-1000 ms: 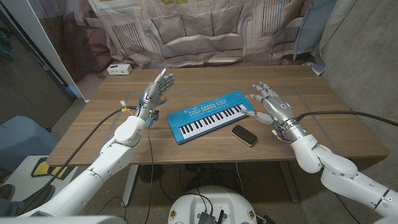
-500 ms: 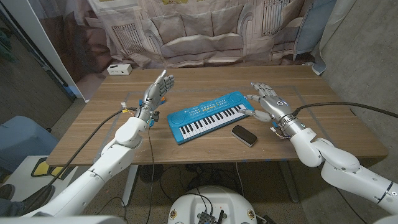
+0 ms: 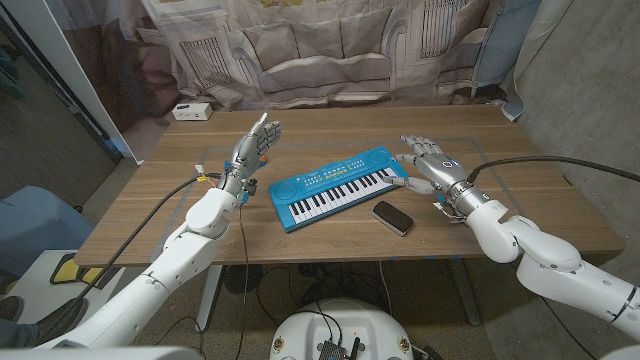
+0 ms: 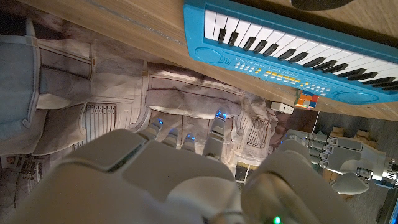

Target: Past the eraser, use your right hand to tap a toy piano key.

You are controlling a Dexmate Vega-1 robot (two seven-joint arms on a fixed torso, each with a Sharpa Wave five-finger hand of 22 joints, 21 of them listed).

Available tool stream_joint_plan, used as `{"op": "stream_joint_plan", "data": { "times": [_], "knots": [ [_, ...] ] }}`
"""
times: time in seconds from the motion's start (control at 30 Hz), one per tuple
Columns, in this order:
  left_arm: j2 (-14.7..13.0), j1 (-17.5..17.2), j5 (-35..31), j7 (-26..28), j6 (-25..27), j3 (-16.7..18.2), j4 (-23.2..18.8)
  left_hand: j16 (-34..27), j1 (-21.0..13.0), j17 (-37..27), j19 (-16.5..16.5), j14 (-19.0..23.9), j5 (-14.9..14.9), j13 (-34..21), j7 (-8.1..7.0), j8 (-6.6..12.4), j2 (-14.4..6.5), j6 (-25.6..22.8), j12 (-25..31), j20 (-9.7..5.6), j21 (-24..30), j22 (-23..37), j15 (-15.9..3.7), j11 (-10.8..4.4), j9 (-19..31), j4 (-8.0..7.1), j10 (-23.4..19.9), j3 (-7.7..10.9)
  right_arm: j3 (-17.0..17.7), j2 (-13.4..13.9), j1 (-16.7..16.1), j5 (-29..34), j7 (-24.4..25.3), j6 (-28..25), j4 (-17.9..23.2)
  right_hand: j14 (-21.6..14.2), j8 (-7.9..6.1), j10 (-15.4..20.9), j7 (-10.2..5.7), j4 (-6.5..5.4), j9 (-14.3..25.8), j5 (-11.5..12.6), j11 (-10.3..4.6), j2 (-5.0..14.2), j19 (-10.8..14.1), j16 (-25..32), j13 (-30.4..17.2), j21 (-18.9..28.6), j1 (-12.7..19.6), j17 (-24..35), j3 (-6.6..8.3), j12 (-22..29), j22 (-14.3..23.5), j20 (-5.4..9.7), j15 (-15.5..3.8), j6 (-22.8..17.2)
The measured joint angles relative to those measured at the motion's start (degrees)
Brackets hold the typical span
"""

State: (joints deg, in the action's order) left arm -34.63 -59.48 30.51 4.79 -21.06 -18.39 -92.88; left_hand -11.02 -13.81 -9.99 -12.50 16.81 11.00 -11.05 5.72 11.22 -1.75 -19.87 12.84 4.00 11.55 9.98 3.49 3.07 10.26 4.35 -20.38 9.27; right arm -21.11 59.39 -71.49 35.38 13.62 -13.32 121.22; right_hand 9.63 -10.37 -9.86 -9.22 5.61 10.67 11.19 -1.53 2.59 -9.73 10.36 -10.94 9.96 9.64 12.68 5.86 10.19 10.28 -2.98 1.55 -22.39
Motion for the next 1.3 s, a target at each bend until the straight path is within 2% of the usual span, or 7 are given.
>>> {"op": "stream_joint_plan", "data": {
  "times": [0.4,0.57,1.13,1.3],
  "knots": [
    [-0.2,0.5,0.0,-0.1,0.5,-0.1,-0.3,0.0,0.0,0.0,-0.3,0.1,0.0,0.0,0.0,0.0,0.0,0.0,0.0,-0.29,0.0,0.0,0.1,0.42,0.0,0.0,0.0,0.0,-1.4,1.0,1.8,-0.2,-3.9,-2.0,1.1,0.0,-0.45,0.0,0.01,-0.38,0.0,0.0,0.0,0.22,0.0,0.3,0.0,0.2,-0.2,0.0,0.03,0.2,0.0,0.0,-0.01,-0.4],
    [-0.2,0.8,0.0,-0.2,0.7,-0.2,-0.3,0.0,0.0,0.0,-0.3,0.1,0.0,0.0,0.32,0.0,0.0,-0.3,0.0,-0.29,0.0,0.0,0.1,0.42,0.0,0.0,0.0,0.0,-2.0,1.3,2.6,0.0,-5.3,-2.4,1.2,0.0,-0.45,0.0,0.01,-0.73,0.0,0.0,0.0,1.2,0.0,0.3,0.0,0.5,-1.2,0.0,0.39,0.3,0.0,0.0,-0.01,-0.4],
    [-0.1,0.7,0.2,-0.2,0.8,-0.3,-0.1,0.0,0.3,0.0,-0.3,0.1,0.0,0.0,0.31,0.01,-0.3,-0.3,0.0,-0.29,0.0,0.0,0.09,0.42,0.0,0.23,0.0,0.24,-5.4,1.5,6.2,1.5,-11.5,-4.3,1.5,0.3,-0.45,0.0,0.41,-0.72,0.0,0.0,0.0,1.5,0.0,0.7,0.0,0.5,-1.5,0.0,0.39,0.6,0.0,0.01,0.3,0.2],
    [0.0,0.6,0.2,-0.2,0.8,-0.3,-0.1,0.0,0.3,0.0,-0.3,0.1,0.0,0.0,0.31,0.01,-0.3,-0.3,0.0,-0.29,0.0,0.0,0.09,0.42,0.0,0.23,0.0,0.24,-6.0,1.5,6.8,1.9,-12.6,-4.6,1.5,0.3,-0.45,0.0,0.41,-1.1,0.0,0.0,0.0,1.5,0.0,0.7,0.0,0.5,-1.5,0.0,0.45,0.6,0.0,0.01,0.3,0.2]
  ]
}}
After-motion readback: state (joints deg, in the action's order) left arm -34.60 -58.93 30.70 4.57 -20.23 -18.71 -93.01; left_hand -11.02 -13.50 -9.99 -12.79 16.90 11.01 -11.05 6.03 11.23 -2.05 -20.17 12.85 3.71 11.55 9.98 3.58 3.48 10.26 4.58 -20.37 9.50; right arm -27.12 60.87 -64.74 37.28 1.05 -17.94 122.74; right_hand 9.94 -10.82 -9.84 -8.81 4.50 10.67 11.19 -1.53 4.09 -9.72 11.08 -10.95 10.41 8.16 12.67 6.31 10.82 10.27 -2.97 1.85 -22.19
